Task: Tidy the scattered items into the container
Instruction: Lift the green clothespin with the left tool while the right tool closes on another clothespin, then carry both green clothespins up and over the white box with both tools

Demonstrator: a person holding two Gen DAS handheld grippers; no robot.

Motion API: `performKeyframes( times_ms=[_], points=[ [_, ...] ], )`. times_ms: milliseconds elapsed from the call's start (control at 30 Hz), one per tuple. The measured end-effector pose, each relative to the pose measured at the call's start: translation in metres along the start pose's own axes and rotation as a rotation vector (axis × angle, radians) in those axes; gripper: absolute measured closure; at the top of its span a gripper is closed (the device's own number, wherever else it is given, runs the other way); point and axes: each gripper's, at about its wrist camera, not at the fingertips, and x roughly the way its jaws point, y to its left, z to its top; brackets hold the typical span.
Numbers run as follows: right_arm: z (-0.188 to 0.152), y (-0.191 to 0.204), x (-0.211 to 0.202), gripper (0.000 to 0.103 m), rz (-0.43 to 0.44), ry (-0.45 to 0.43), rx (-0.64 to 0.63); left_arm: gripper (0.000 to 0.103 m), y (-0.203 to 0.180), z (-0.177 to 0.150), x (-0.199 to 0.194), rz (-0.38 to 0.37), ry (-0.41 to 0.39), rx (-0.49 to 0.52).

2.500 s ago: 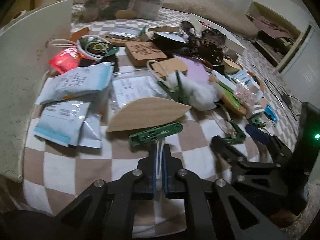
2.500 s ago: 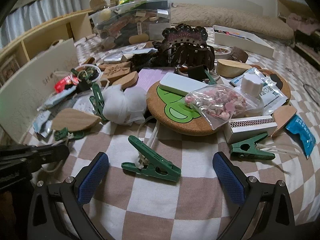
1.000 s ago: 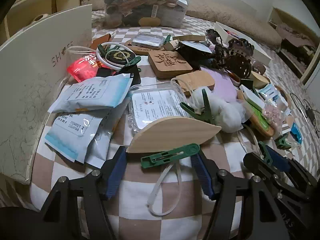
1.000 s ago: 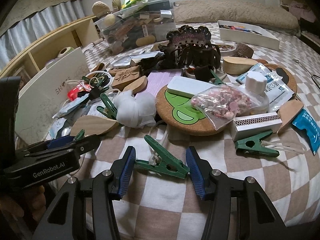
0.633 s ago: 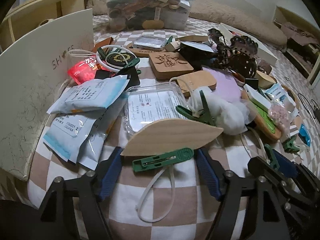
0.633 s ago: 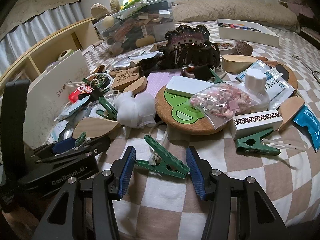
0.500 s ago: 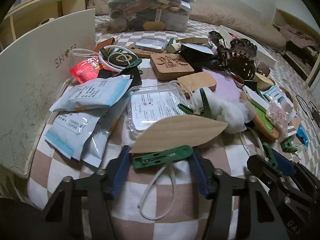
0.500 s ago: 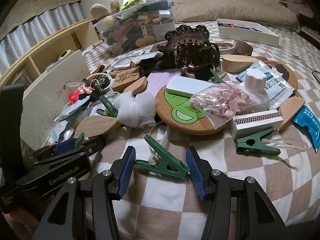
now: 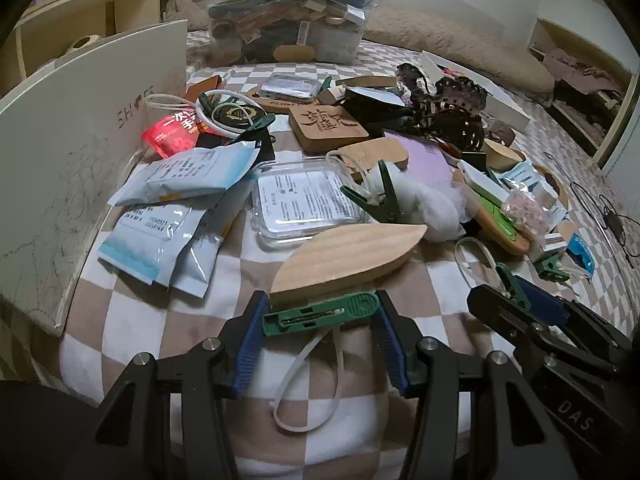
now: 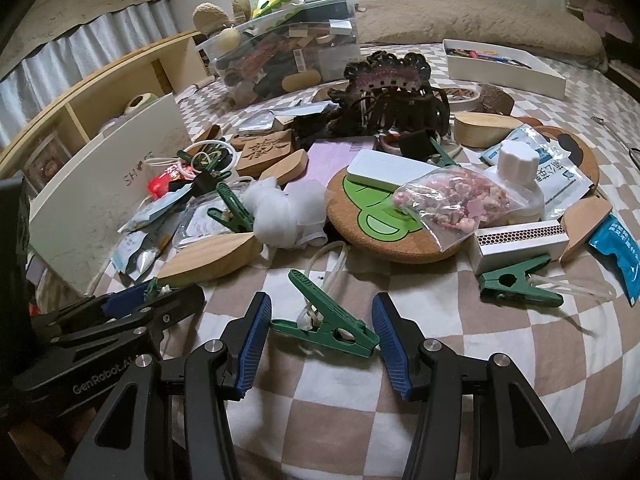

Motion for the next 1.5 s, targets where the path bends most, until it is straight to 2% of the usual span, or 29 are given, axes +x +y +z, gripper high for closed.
performKeyframes(
  times_ms=[400,767,1133,1500],
  points=[
    [0.003,0.008,-0.012,0.050,0.046,-0.027,-0.019,0.051,0.007,0.001,-0.017,-0.015,-0.034,-0.029],
    [0.021,0.006,-0.031,0.050,0.034,-0.090,-0.021,0.051,0.005,0.027,-0.039,-0.021,-0.133,-0.003],
    [0.054,0.003,-0.056,0.050,0.003,-0.189,-0.049,0.051,0.010,0.061,-0.063,-0.022,-0.222,-0.019],
    [0.084,0.015,-0.070,0.050,-0.008,-0.256,-0.093,0.051,0.017,0.087,-0.076,-0.030,-0.271,-0.036]
  ],
)
